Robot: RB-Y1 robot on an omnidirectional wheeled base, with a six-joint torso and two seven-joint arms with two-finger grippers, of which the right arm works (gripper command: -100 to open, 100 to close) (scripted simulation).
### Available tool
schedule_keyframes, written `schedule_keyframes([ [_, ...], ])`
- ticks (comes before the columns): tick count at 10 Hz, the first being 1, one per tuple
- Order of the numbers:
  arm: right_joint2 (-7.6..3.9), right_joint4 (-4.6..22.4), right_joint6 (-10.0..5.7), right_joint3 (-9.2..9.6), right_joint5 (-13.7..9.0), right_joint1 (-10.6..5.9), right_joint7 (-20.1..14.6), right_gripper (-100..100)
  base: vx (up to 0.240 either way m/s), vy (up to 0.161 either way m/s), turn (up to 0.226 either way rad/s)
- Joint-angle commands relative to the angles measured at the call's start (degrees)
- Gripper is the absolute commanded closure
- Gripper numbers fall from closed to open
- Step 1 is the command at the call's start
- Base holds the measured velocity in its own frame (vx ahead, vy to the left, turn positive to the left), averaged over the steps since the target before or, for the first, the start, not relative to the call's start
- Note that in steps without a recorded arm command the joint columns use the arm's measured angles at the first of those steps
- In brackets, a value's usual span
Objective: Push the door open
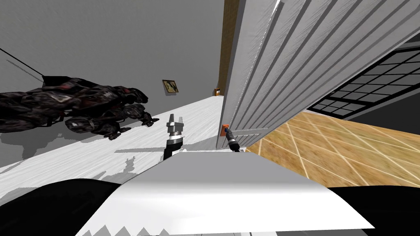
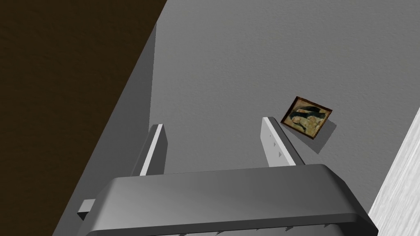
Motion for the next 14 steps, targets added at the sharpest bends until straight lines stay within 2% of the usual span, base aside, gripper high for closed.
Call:
schedule_keyframes([
  [1, 0.02, -0.1, -0.1, -0.07, 0.0, -0.1, -0.1, 100, 0.0, 0.0, 0.0],
  [2, -0.58, -0.1, 0.2, -1.05, -0.4, -0.01, 0.0, 100, 0.123, 0.072, -0.054],
  [6, -0.77, -0.2, 0.55, -3.17, -1.1, -0.11, 0.0, 100, 0.159, 0.105, -0.084],
  [10, 0.52, -0.5, 1.01, -5.85, -2.0, -0.23, 0.0, 100, 0.206, 0.118, -0.092],
  [13, 2.55, -0.6, 1.31, -7.65, -2.6, -0.31, 0.0, 100, 0.186, 0.116, -0.093],
  [14, 2.08, -0.4, 1.21, -7.28, -2.5, -0.15, 0.1, 100, 0.089, 0.047, -0.043],
])
